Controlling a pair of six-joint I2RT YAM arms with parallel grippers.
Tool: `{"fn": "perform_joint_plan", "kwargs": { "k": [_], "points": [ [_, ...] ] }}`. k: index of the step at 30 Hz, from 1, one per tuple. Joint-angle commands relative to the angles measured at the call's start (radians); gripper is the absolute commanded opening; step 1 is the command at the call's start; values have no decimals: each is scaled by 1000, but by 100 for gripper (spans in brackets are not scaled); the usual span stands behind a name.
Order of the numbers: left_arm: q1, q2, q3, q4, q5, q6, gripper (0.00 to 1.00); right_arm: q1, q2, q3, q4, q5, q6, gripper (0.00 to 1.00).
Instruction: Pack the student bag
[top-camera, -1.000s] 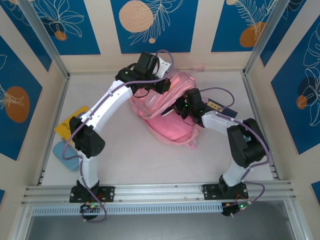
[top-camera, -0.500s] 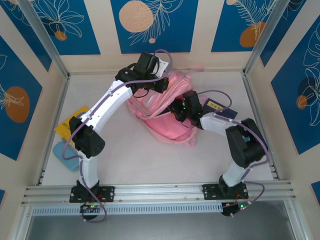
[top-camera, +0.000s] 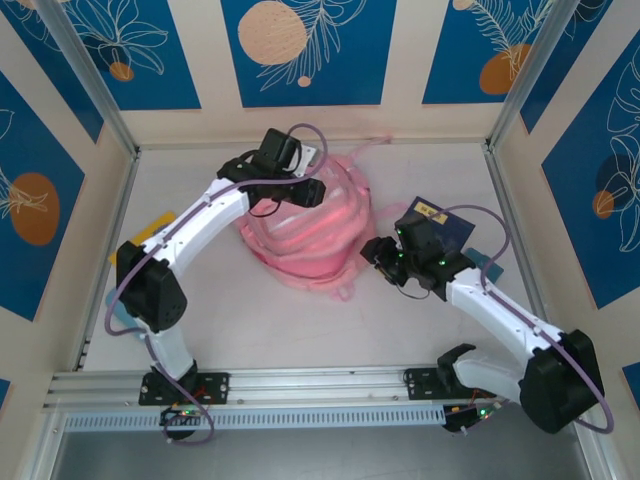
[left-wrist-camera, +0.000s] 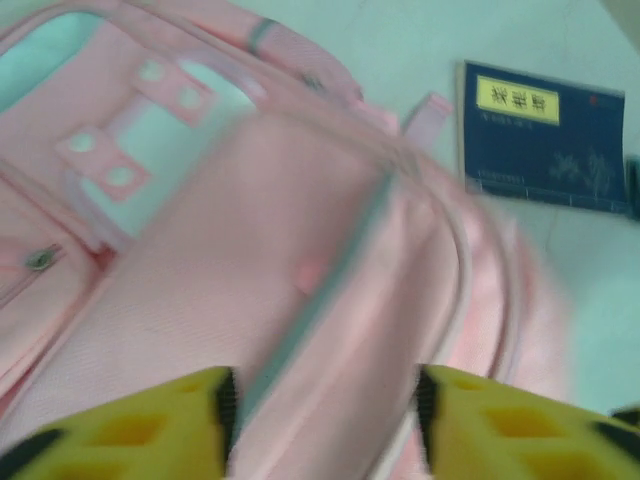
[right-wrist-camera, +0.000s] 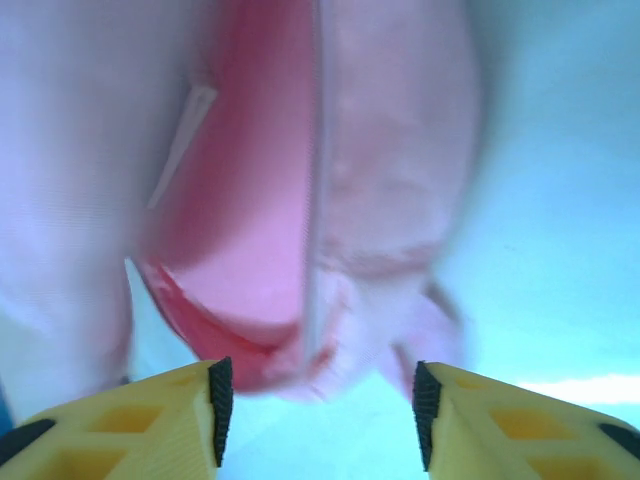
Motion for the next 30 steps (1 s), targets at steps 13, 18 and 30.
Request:
{"fn": "perform_joint_plan", "kwargs": {
  "k": [13, 18, 30],
  "points": [
    [442, -241, -445, 52, -150, -188, 100, 59, 352, 453, -144, -50, -239, 84],
    [600, -272, -568, 61, -185, -253, 100, 92, 452, 522, -119, -118, -235, 86],
    [810, -130, -638, 108, -204, -279, 100, 120, 463, 572, -116, -158, -240, 91]
  ]
}}
